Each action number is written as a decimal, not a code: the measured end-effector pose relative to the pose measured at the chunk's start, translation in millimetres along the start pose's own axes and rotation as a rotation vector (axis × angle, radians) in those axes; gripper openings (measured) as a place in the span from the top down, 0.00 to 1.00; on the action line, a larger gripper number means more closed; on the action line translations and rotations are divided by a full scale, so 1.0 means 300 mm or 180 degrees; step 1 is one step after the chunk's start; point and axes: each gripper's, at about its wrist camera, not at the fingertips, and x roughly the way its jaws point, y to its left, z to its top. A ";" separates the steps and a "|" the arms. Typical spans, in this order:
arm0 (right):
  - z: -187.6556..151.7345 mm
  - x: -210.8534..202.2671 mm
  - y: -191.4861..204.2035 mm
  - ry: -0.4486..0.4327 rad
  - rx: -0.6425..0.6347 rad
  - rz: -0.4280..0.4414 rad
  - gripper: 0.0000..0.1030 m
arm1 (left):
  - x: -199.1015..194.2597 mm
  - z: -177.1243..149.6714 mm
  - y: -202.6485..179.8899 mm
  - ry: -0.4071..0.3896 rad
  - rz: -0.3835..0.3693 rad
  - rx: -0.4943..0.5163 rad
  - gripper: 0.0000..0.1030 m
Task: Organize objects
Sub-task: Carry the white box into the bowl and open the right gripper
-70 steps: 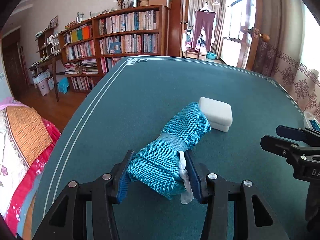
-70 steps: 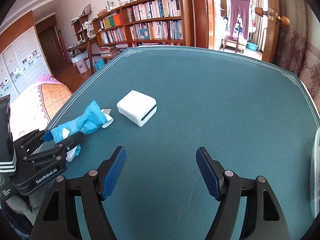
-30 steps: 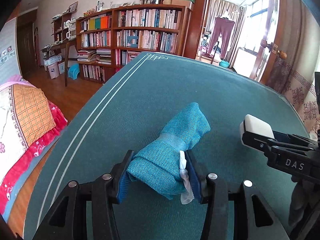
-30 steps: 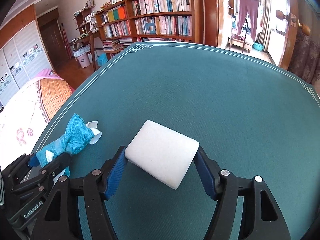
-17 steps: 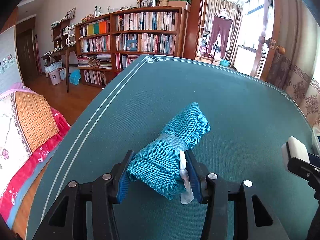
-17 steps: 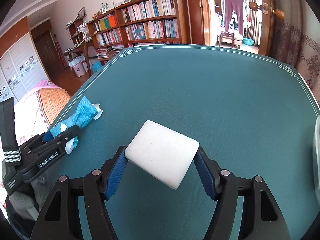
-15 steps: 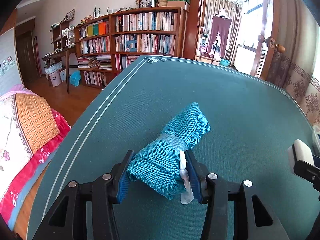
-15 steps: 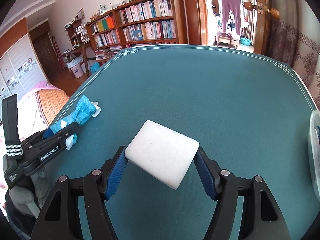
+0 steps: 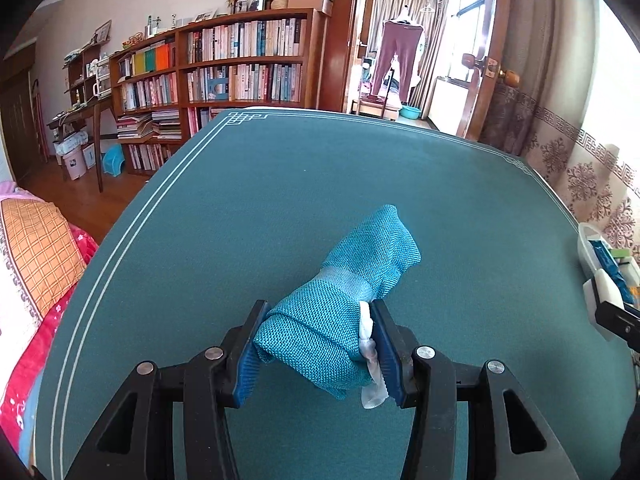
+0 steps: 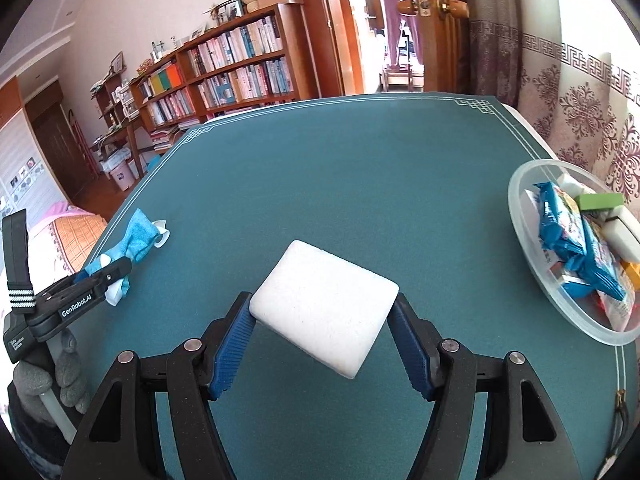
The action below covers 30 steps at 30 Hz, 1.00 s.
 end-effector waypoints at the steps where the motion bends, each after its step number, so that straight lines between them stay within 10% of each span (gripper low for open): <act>1: 0.003 -0.015 -0.022 -0.0035 0.0037 -0.0022 0.34 | -0.005 0.003 -0.018 -0.0002 -0.0035 0.0019 0.49; 15: 0.044 -0.202 -0.383 -0.0457 0.0694 -0.0477 0.33 | -0.039 0.028 -0.274 -0.0008 -0.0423 0.0368 0.49; 30: 0.110 -0.051 -0.662 -0.0253 0.1093 -0.0481 0.33 | -0.040 0.046 -0.437 0.0023 -0.0541 0.0597 0.49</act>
